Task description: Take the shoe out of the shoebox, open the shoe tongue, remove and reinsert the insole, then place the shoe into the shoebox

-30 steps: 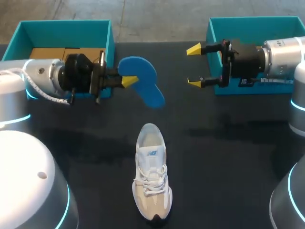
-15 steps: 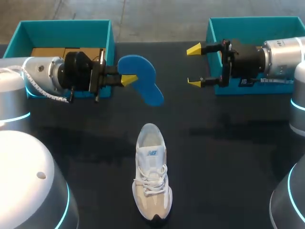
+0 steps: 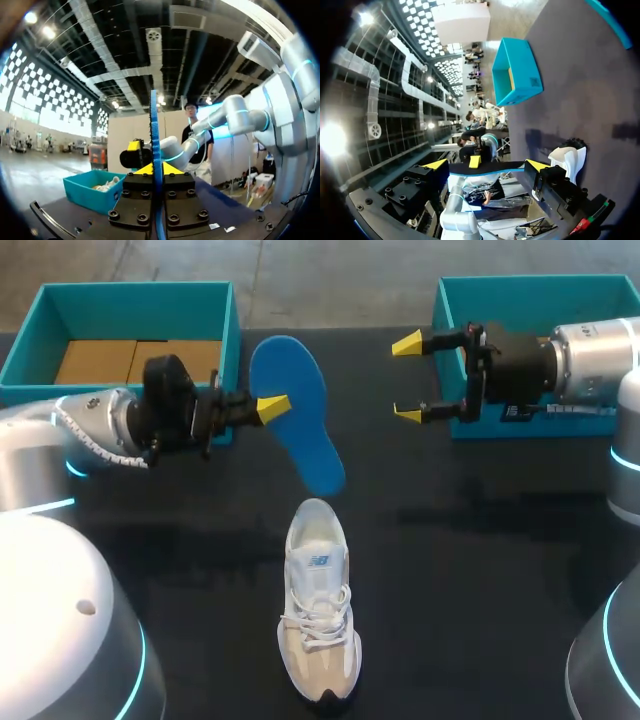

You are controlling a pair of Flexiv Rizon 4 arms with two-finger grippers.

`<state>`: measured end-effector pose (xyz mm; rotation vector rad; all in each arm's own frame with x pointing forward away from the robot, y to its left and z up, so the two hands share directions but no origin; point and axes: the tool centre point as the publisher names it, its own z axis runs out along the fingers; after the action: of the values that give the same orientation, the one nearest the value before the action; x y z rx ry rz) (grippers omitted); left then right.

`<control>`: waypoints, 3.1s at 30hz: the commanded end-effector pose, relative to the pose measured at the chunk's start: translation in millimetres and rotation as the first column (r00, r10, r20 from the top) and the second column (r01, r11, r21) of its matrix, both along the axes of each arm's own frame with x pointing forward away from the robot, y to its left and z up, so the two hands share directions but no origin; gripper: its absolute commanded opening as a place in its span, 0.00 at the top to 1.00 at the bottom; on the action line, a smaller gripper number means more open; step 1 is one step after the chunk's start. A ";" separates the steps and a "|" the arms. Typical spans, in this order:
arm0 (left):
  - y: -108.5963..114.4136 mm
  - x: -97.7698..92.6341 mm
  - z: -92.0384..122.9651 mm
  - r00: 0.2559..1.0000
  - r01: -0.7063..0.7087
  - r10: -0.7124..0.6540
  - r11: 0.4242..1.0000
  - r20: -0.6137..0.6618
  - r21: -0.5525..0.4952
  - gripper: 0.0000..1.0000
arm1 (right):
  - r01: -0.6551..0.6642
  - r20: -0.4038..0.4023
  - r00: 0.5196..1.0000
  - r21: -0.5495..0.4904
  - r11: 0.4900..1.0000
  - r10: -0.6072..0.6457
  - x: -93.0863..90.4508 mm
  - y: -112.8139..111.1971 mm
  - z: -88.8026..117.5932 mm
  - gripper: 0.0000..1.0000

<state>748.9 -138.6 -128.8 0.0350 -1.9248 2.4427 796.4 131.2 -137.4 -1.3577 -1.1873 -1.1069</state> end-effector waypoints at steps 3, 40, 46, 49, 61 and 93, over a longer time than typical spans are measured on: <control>-0.7 -3.1 8.1 0.923 -0.107 0.117 0.993 -0.366 0.047 1.00 | 0.001 -0.001 1.000 -0.002 1.000 -0.001 -0.4 0.5 -0.3 0.00; 21.9 11.9 11.7 0.196 0.095 0.054 0.993 -0.979 0.074 1.00 | 0.001 -0.001 1.000 -0.002 1.000 -0.001 -0.4 0.5 -0.3 0.00; 20.9 16.5 7.0 0.164 0.089 0.041 0.994 -0.986 0.056 1.00 | 0.001 -0.001 1.000 -0.002 1.000 -0.001 -0.4 0.5 -0.3 0.00; 20.4 17.3 4.7 0.141 0.091 0.027 0.995 -0.990 0.040 1.00 | 0.001 -0.001 1.000 -0.002 1.000 -0.001 -0.4 0.5 -0.3 0.00; 19.8 23.2 -2.5 0.080 0.073 0.004 0.997 -0.997 0.010 1.00 | 0.001 -0.001 1.000 -0.002 1.000 -0.001 -0.4 0.5 -0.3 0.00; 19.3 24.2 -2.3 0.078 0.063 -0.003 0.998 -0.997 0.002 1.00 | -0.061 0.049 0.996 -0.220 0.974 0.074 2.0 16.9 30.7 0.00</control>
<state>773.5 -119.9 -130.9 1.3051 -1.1374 1.3745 792.1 140.9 -127.6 -1.3831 -1.3241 -1.0736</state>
